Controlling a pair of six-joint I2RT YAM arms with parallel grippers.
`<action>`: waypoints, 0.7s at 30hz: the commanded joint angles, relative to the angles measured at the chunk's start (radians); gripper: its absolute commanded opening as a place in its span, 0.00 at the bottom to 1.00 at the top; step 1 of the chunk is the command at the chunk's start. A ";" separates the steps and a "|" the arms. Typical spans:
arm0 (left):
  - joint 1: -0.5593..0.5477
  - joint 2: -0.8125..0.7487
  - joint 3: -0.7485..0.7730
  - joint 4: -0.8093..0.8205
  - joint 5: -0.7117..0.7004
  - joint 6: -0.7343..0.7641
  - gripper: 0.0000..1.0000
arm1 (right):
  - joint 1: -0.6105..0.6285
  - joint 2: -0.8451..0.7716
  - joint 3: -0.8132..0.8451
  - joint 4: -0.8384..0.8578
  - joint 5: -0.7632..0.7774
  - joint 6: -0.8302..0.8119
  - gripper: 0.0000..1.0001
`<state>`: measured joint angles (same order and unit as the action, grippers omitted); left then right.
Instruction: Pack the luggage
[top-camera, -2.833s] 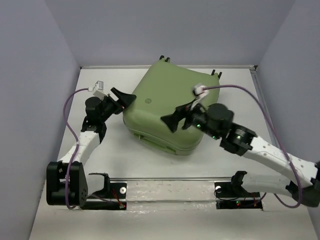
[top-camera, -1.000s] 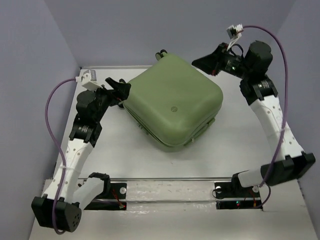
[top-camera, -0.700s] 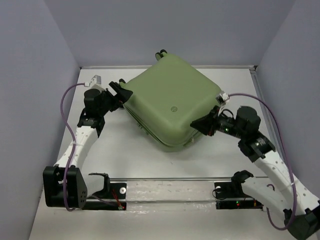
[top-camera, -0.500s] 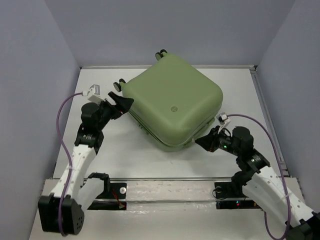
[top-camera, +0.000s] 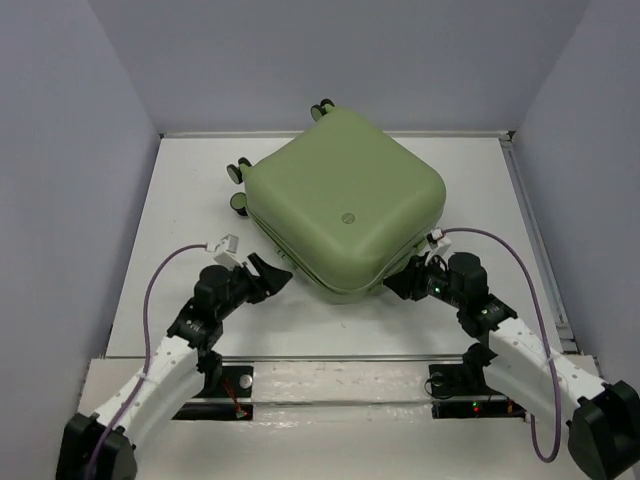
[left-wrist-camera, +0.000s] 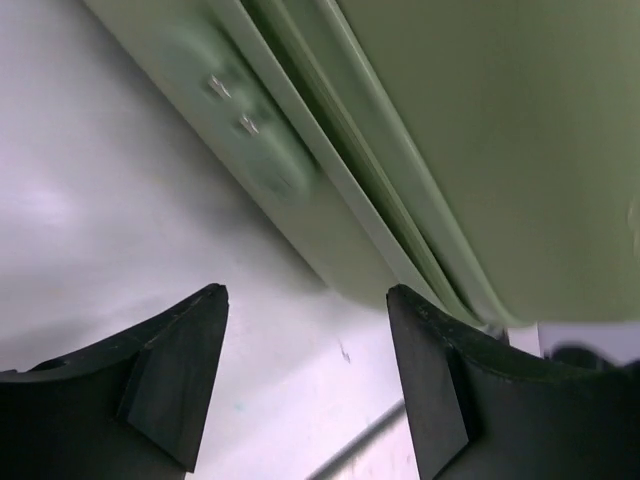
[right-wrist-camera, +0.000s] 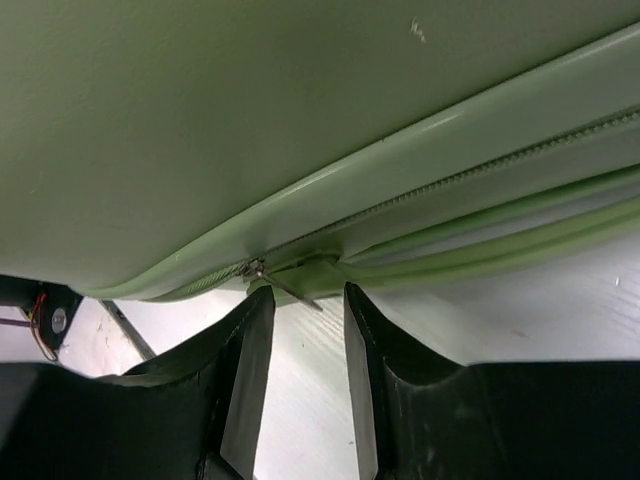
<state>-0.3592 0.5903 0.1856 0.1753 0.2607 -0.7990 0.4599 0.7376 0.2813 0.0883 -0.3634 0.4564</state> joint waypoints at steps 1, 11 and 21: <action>-0.265 0.086 -0.003 0.145 -0.145 -0.089 0.75 | 0.002 0.069 -0.025 0.224 -0.029 -0.013 0.40; -0.481 0.324 0.018 0.334 -0.238 -0.134 0.73 | 0.002 0.126 -0.059 0.386 -0.124 -0.028 0.39; -0.497 0.445 0.139 0.395 -0.288 -0.085 0.72 | 0.069 0.094 -0.045 0.274 -0.077 0.022 0.07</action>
<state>-0.8516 0.9947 0.2352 0.4488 0.0479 -0.9081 0.4755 0.8902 0.2230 0.3870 -0.4721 0.4572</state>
